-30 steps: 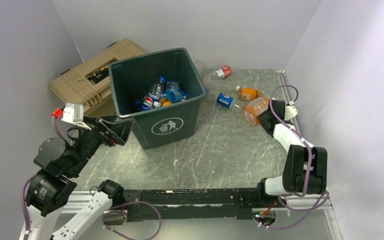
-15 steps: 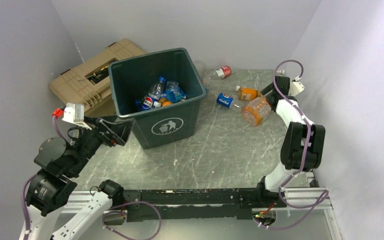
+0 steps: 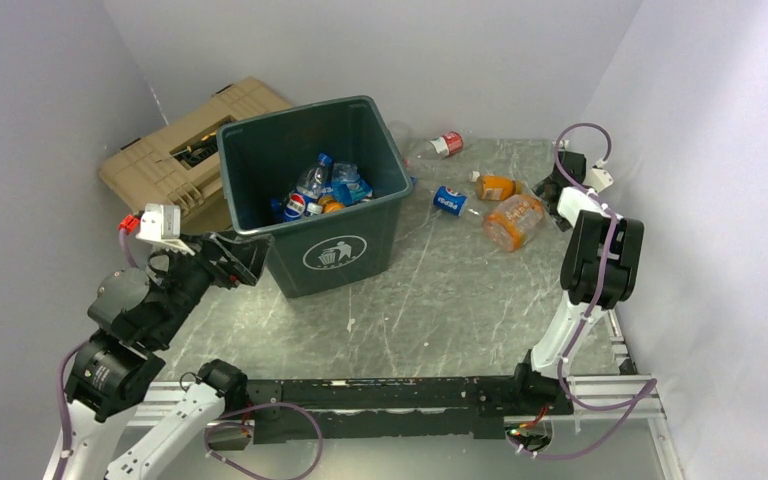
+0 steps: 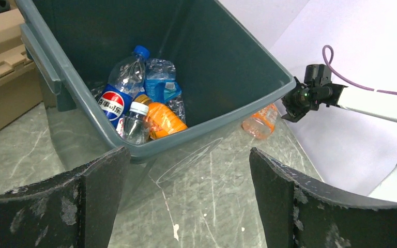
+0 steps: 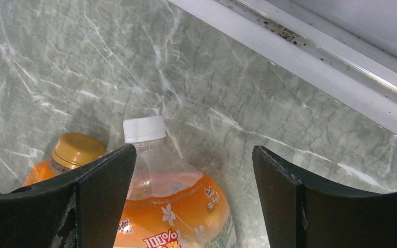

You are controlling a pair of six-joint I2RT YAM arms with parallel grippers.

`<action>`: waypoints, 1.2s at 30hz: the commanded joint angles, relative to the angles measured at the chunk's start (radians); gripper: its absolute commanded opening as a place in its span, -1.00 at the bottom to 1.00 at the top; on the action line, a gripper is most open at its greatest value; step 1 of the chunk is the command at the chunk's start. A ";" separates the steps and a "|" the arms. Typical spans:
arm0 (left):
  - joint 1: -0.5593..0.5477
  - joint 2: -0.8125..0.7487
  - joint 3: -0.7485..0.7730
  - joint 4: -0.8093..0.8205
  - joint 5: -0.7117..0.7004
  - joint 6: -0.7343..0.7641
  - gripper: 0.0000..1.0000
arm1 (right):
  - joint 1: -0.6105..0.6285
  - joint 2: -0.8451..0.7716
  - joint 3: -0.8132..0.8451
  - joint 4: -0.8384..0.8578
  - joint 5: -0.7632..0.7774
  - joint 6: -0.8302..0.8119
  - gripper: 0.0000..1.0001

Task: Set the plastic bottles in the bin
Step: Pick up the plastic bottle at the center of the board.

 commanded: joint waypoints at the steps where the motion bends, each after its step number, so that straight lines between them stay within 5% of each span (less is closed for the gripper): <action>1: 0.002 -0.006 0.003 0.056 -0.035 -0.001 0.82 | -0.002 0.010 0.034 0.063 -0.023 0.018 0.72; 18: 0.002 0.006 -0.031 0.064 -0.017 -0.059 0.82 | -0.006 0.028 -0.005 0.106 -0.124 0.047 0.00; 29: 0.002 -0.003 -0.024 0.045 -0.018 -0.061 0.81 | -0.013 0.060 -0.012 0.108 -0.161 0.063 0.05; 36: 0.002 0.000 -0.021 0.040 -0.017 -0.061 0.81 | -0.012 0.034 -0.036 0.133 -0.157 0.044 -0.42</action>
